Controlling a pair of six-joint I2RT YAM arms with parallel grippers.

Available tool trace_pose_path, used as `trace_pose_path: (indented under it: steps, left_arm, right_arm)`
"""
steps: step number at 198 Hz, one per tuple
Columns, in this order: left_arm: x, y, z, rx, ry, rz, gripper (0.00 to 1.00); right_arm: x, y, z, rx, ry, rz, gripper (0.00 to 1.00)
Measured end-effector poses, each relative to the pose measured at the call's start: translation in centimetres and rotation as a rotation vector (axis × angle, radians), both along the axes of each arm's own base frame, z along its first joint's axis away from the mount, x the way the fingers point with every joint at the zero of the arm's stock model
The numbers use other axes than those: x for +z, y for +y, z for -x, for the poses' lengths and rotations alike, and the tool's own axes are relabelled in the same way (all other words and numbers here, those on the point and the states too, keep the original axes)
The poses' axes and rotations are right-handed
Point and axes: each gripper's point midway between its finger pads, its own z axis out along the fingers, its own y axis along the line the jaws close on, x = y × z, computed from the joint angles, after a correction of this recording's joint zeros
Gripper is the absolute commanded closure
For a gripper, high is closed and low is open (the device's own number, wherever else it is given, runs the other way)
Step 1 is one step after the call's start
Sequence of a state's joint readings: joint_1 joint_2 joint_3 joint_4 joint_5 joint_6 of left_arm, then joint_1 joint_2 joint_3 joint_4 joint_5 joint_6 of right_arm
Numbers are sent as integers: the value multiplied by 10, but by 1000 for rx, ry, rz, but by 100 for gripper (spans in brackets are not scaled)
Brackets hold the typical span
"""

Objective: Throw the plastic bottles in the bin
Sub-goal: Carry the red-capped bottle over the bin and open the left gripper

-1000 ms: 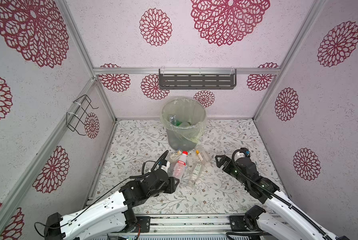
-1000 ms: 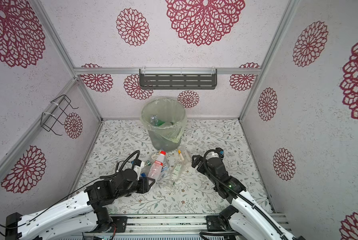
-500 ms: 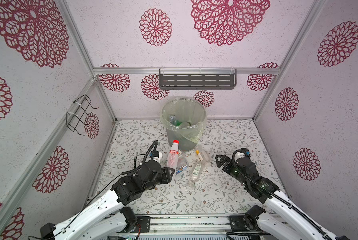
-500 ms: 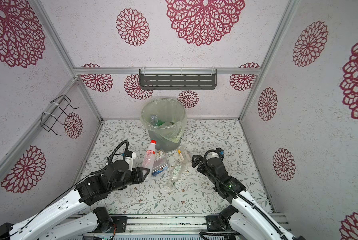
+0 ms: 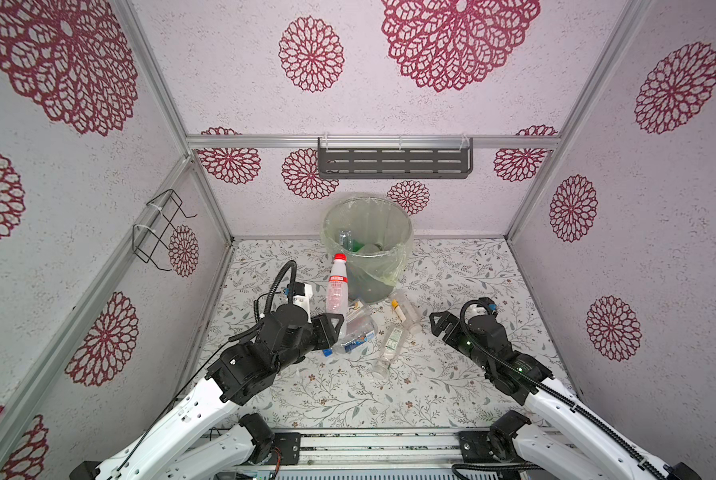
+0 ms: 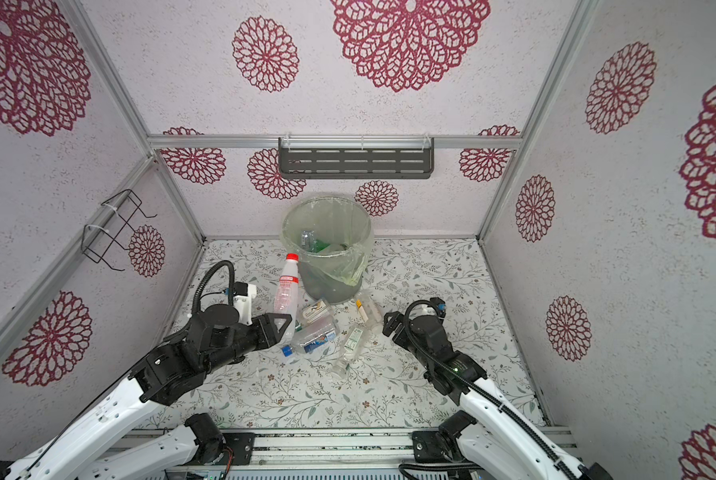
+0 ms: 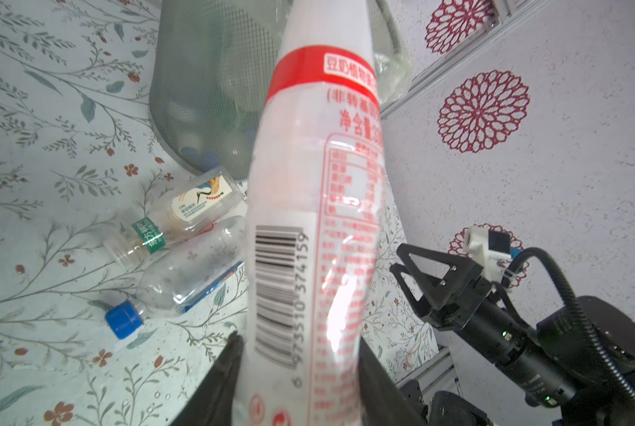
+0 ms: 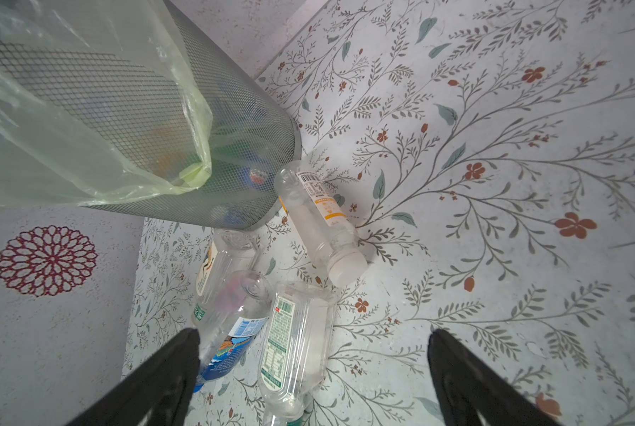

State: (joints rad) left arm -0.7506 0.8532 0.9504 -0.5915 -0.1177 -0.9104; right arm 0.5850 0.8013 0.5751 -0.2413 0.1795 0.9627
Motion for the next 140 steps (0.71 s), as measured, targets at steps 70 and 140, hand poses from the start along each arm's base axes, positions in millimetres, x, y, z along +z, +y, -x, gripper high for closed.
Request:
trace_pose_path:
  steps: [70, 140]
  left_arm:
    - [48, 13, -23, 55, -116, 12, 56]
    - [24, 32, -5, 83, -114, 38, 53]
  right_arm:
    - [-2, 4, -6, 1, -4, -3, 1]
    - [-4, 6, -8, 1, 2, 1, 1]
